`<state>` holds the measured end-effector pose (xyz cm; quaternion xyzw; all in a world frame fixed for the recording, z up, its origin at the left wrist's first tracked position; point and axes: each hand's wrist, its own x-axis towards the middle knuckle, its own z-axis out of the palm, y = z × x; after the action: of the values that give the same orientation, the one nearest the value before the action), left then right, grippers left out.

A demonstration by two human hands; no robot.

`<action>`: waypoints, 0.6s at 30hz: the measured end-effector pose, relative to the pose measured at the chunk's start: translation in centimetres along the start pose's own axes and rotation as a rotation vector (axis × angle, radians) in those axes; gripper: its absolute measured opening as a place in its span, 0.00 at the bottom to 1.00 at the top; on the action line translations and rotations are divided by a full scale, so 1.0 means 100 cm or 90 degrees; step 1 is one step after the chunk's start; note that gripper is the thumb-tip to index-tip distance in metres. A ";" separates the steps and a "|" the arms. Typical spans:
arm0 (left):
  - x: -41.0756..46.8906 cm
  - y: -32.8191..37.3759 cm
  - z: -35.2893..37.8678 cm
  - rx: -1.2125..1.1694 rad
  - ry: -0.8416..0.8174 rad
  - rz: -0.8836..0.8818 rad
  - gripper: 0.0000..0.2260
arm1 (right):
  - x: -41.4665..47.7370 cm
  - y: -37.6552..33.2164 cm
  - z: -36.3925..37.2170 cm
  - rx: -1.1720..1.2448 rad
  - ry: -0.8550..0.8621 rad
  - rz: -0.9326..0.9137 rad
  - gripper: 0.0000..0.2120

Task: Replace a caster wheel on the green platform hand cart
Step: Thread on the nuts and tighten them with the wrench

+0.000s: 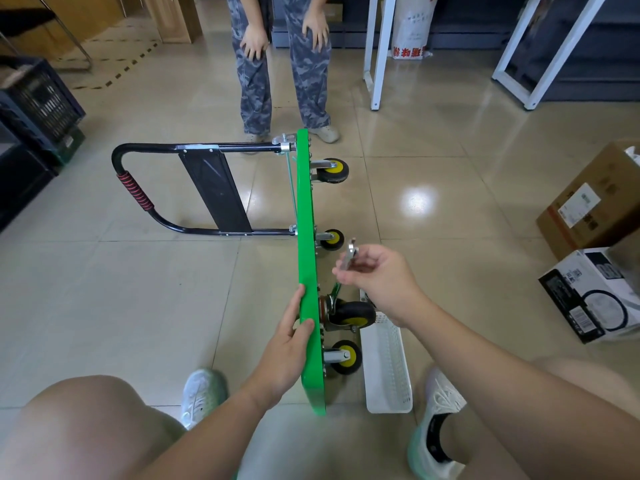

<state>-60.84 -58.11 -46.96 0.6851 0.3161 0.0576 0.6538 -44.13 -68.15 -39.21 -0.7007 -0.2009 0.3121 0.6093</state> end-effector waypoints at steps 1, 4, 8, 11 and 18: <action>0.000 0.000 0.001 -0.005 0.002 0.000 0.24 | -0.010 0.002 -0.001 0.003 -0.008 -0.003 0.13; 0.001 -0.001 0.002 -0.001 0.015 -0.003 0.25 | -0.035 0.017 0.002 0.022 -0.005 -0.018 0.14; -0.001 0.000 0.003 0.010 0.022 0.005 0.26 | -0.060 0.038 0.011 0.020 0.023 -0.036 0.13; -0.003 0.002 0.004 0.017 0.023 0.014 0.25 | -0.071 0.048 0.019 0.033 0.026 -0.052 0.14; -0.006 0.005 0.003 0.004 0.012 0.008 0.25 | -0.077 0.055 0.033 0.034 0.011 -0.096 0.18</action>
<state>-60.97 -58.61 -46.34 0.6884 0.3184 0.0671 0.6482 -52.50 -71.80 -43.36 -0.6696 -0.2396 0.2644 0.6514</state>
